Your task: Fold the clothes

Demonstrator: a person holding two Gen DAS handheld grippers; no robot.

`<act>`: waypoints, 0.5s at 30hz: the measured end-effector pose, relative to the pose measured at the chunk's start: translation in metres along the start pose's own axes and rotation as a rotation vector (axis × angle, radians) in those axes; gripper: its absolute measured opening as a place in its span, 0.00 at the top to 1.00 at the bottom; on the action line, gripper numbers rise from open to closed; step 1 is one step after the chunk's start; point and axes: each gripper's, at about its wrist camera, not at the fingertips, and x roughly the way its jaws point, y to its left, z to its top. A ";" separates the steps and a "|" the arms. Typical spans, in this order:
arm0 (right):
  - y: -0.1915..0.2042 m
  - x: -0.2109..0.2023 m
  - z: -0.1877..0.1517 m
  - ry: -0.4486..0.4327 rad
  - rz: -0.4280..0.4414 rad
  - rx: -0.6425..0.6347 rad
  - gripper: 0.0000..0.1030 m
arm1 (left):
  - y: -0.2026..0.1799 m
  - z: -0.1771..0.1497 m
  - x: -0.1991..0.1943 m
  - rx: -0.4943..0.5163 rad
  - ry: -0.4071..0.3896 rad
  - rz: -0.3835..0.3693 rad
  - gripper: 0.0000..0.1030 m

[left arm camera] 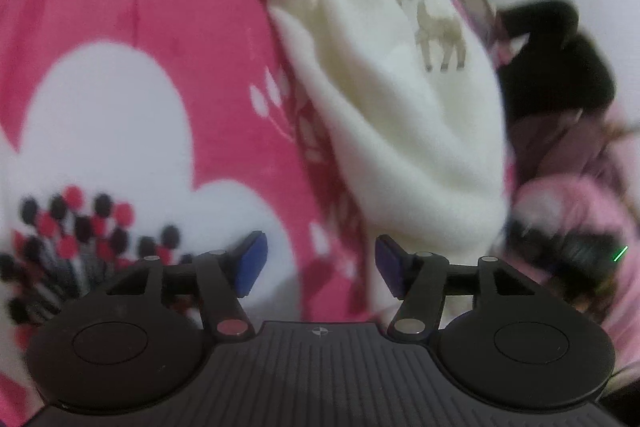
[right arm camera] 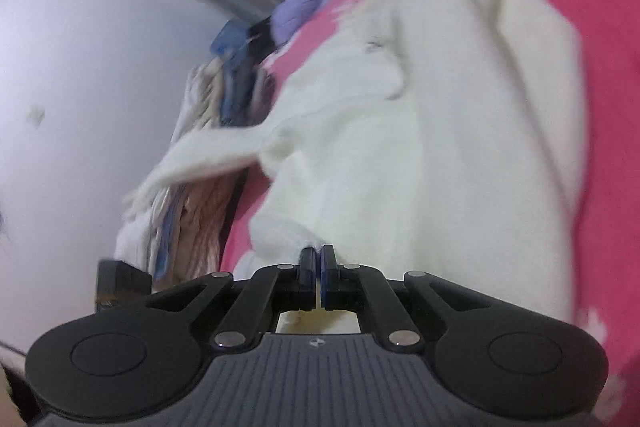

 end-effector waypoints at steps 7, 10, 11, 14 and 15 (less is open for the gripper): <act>-0.013 0.001 -0.003 -0.001 0.004 0.042 0.98 | 0.001 0.001 0.006 -0.057 -0.037 -0.072 0.42; -0.005 0.000 -0.002 0.002 -0.008 -0.021 0.98 | -0.004 0.003 0.011 -0.066 -0.032 -0.095 0.42; -0.001 -0.001 -0.004 0.002 -0.018 -0.048 0.98 | -0.005 0.004 0.013 -0.070 -0.030 -0.105 0.42; 0.016 0.003 -0.011 0.030 -0.080 -0.208 0.98 | -0.009 0.005 0.017 -0.073 -0.024 -0.150 0.40; 0.022 0.005 -0.013 0.041 -0.102 -0.265 0.97 | -0.011 0.005 0.018 -0.066 -0.023 -0.152 0.40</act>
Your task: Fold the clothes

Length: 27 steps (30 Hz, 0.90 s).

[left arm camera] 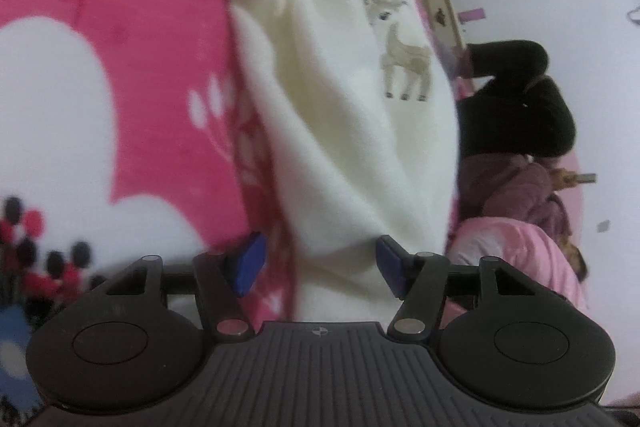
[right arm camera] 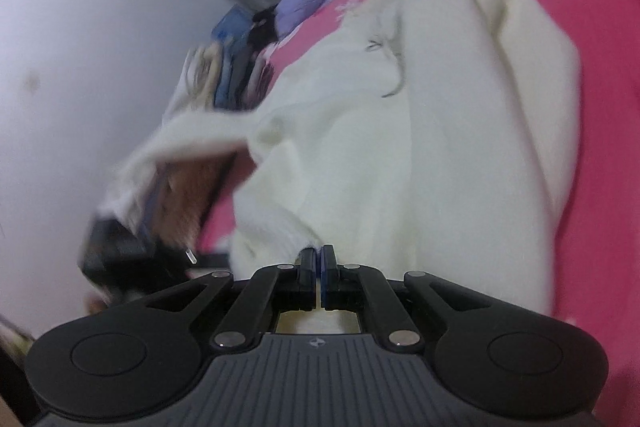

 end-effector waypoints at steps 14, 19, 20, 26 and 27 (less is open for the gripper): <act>0.088 0.033 -0.008 -0.034 -0.198 -0.696 0.97 | -0.064 -0.047 0.006 0.493 0.026 0.186 0.40; 0.062 0.013 0.035 -0.069 -0.096 -0.333 0.98 | -0.106 -0.092 0.029 0.903 -0.072 0.404 0.40; 0.061 0.009 0.039 -0.075 -0.072 -0.299 0.98 | -0.110 -0.098 0.033 0.954 -0.093 0.433 0.41; 0.084 -0.002 0.042 -0.092 -0.027 -0.318 0.97 | -0.110 -0.098 0.032 0.871 -0.174 0.478 0.85; 0.089 -0.002 0.040 -0.090 -0.035 -0.348 0.97 | -0.108 -0.095 0.026 0.834 -0.183 0.472 0.95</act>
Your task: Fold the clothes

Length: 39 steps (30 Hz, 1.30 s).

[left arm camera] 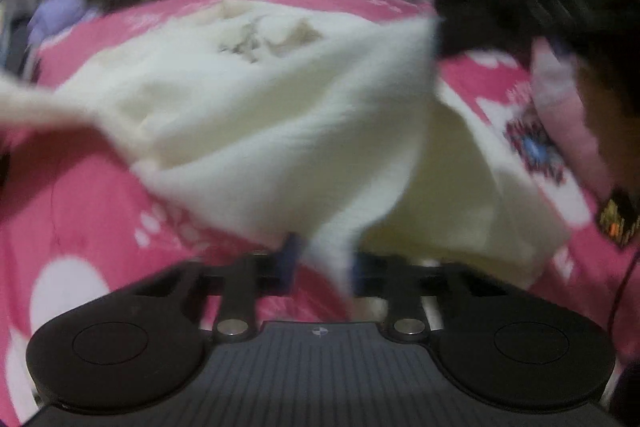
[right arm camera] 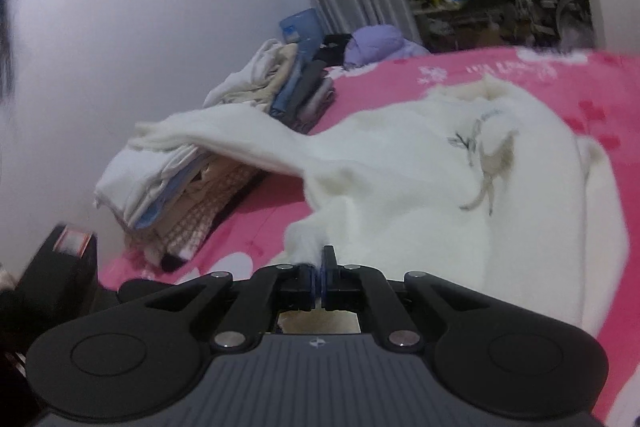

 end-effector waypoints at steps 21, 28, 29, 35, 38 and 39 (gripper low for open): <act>0.084 0.044 -0.047 0.327 0.169 -0.106 0.97 | 0.077 -0.091 -0.089 -0.307 0.253 0.081 1.00; 0.083 0.040 -0.049 0.322 0.093 -0.069 0.97 | 0.066 -0.074 -0.092 -0.154 0.151 -0.023 0.76; 0.083 0.039 -0.047 0.310 0.091 -0.054 0.97 | 0.057 -0.069 -0.090 -0.106 0.132 -0.033 0.68; 0.087 0.031 -0.027 0.231 0.100 -0.012 0.97 | -0.003 -0.057 -0.079 0.153 -0.045 0.044 0.37; 0.090 0.027 -0.020 0.204 0.104 -0.026 0.97 | -0.019 -0.055 -0.068 0.243 -0.135 0.201 0.37; 0.091 0.026 -0.019 0.195 0.106 -0.031 0.97 | -0.021 -0.054 -0.061 0.261 -0.146 0.251 0.37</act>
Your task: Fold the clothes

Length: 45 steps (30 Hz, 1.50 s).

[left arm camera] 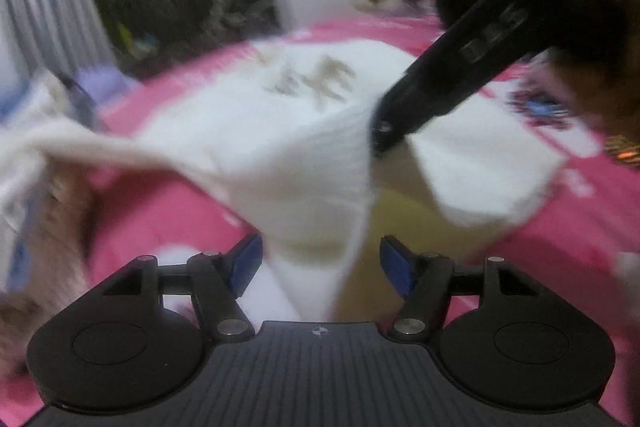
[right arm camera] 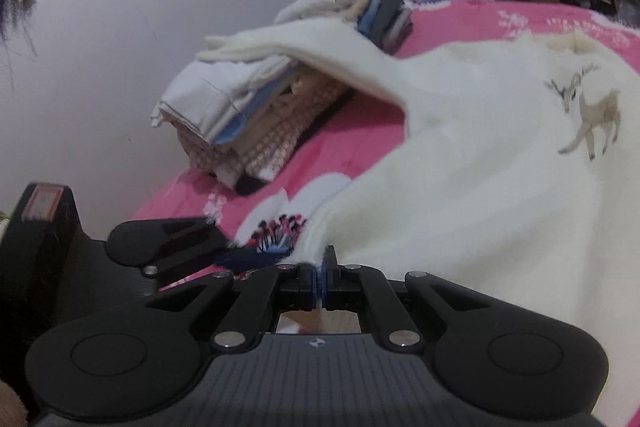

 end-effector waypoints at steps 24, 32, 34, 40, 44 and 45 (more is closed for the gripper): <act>-0.003 0.050 0.035 0.079 -0.023 -0.288 0.89 | 0.016 -0.056 -0.014 -0.133 0.252 0.172 0.98; -0.022 0.150 0.116 0.099 -0.172 -0.506 0.62 | 0.005 -0.064 -0.012 -0.081 0.224 0.131 0.98; -0.022 0.185 0.130 0.125 -0.203 -0.561 0.59 | 0.004 -0.066 -0.011 -0.074 0.214 0.117 0.99; -0.038 0.269 0.143 0.168 -0.325 -0.629 0.74 | 0.005 -0.069 -0.010 -0.072 0.194 0.073 0.99; -0.065 0.255 0.167 0.017 -0.255 -0.391 0.90 | 0.009 -0.073 -0.008 -0.097 0.205 0.068 0.99; -0.074 0.245 0.174 -0.031 -0.220 -0.308 0.90 | 0.011 -0.074 -0.007 -0.101 0.208 0.069 0.99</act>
